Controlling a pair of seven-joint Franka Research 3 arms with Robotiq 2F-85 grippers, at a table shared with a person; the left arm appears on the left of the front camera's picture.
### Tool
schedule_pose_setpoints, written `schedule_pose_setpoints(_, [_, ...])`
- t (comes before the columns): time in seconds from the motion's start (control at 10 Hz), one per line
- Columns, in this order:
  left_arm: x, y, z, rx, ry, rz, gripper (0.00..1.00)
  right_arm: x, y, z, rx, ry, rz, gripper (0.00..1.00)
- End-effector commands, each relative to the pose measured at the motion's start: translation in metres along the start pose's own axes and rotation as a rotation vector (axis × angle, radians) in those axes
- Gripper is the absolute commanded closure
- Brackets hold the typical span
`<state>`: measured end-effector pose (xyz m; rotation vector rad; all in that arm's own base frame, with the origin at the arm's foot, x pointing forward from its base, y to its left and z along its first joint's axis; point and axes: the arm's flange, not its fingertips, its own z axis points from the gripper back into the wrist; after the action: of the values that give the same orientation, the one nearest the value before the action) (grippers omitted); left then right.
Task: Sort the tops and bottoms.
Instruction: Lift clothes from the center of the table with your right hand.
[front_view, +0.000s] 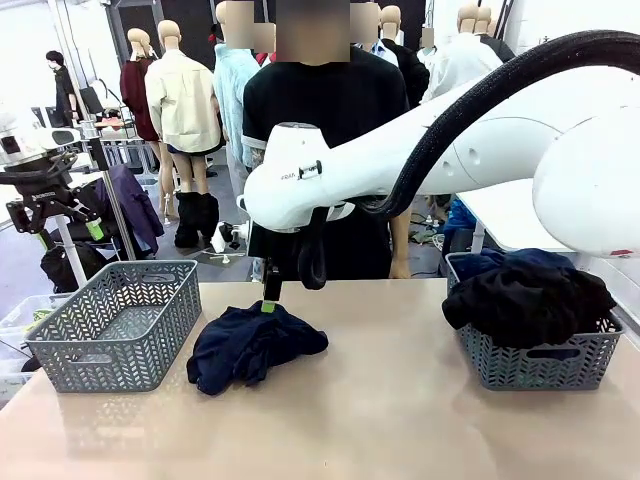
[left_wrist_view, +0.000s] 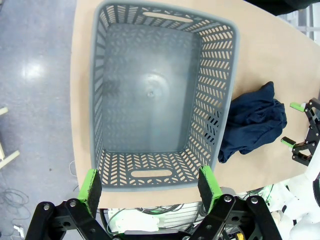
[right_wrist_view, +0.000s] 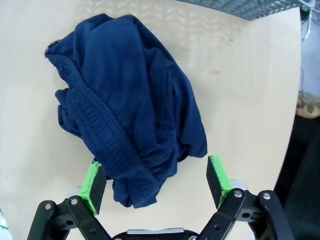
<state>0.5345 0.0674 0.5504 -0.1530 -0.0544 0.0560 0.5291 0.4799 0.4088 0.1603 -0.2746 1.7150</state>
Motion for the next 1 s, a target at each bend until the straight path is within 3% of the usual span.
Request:
schedule_pose_setpoints(0.0, [-0.001,0.000,0.002,0.003,-0.002,0.019,0.00,-0.008,-0.009,-0.006,-0.041,-0.013,-0.003,0.00])
schedule_pose_setpoints(0.2, [-0.001,0.000,0.002,0.003,-0.002,0.019,0.00,-0.003,-0.019,-0.020,0.009,0.050,0.002,0.00])
schedule_pose_setpoints(0.9, [-0.001,0.000,0.002,0.003,-0.002,0.019,0.00,0.003,-0.023,-0.055,0.221,0.035,0.017,0.00])
